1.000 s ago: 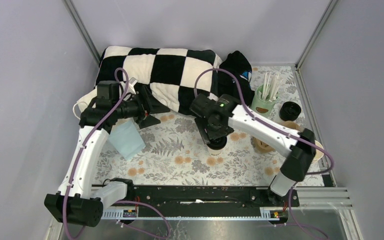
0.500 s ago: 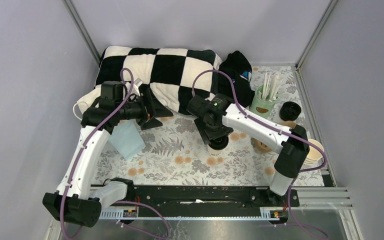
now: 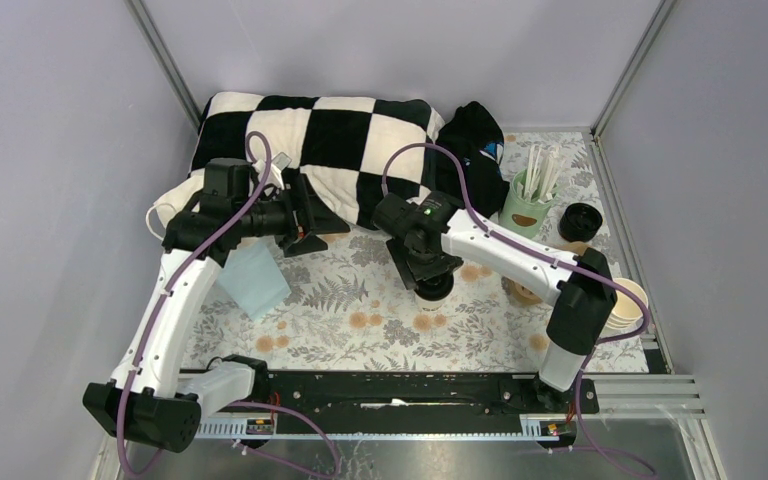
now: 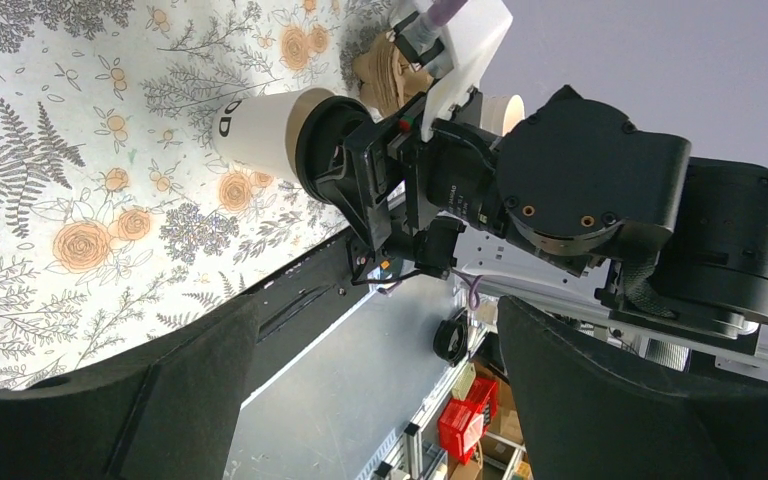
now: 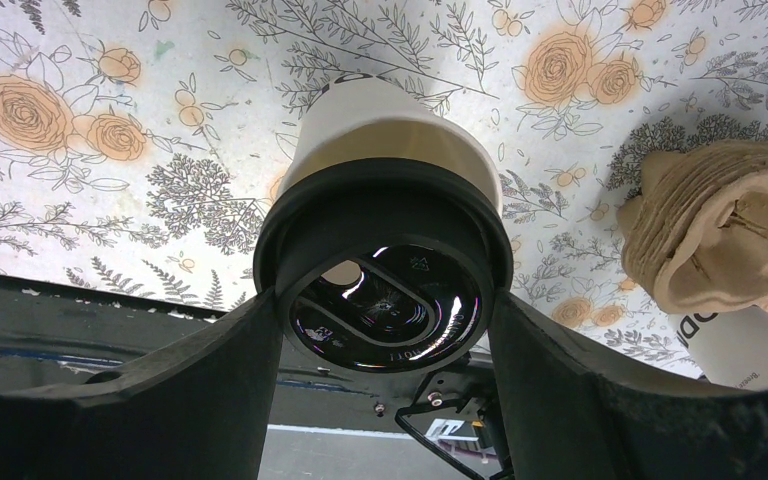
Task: Pack the takeout coffee
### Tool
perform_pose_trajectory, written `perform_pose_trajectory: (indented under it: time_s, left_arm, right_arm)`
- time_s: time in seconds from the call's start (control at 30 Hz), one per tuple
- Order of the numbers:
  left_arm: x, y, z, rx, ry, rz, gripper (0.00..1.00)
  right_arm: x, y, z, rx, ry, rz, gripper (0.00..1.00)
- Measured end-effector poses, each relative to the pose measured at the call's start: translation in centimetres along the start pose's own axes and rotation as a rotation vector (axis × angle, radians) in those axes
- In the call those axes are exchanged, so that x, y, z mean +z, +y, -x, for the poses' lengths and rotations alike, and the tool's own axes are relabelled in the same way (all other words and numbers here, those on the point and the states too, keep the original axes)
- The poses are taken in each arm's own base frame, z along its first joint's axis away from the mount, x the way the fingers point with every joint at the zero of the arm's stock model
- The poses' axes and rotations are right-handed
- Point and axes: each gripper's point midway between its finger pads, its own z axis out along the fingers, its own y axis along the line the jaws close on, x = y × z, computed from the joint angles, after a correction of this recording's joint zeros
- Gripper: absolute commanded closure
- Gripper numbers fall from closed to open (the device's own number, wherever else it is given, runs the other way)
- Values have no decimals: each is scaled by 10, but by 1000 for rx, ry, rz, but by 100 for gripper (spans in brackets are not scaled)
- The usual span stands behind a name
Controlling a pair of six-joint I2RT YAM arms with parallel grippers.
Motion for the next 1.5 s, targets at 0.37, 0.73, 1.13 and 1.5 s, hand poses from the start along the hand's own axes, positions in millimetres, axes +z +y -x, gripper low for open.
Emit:
perform_pose_trajectory:
  time_s: [0.37, 0.73, 1.13, 1.5]
  left_arm:
    - [0, -2, 1, 13, 0, -1, 7]
    - [2, -2, 0, 17, 6, -1, 7]
    - [2, -3, 0, 20, 9, -3, 6]
    - [2, -3, -1, 23, 10, -3, 1]
  right_arm:
    - [10, 0, -5, -3, 10, -7, 24]
    - [14, 1, -3, 1, 2, -4, 21]
    - [14, -4, 0, -4, -10, -28, 10]
    - [-7, -6, 13, 15, -51, -2, 2]
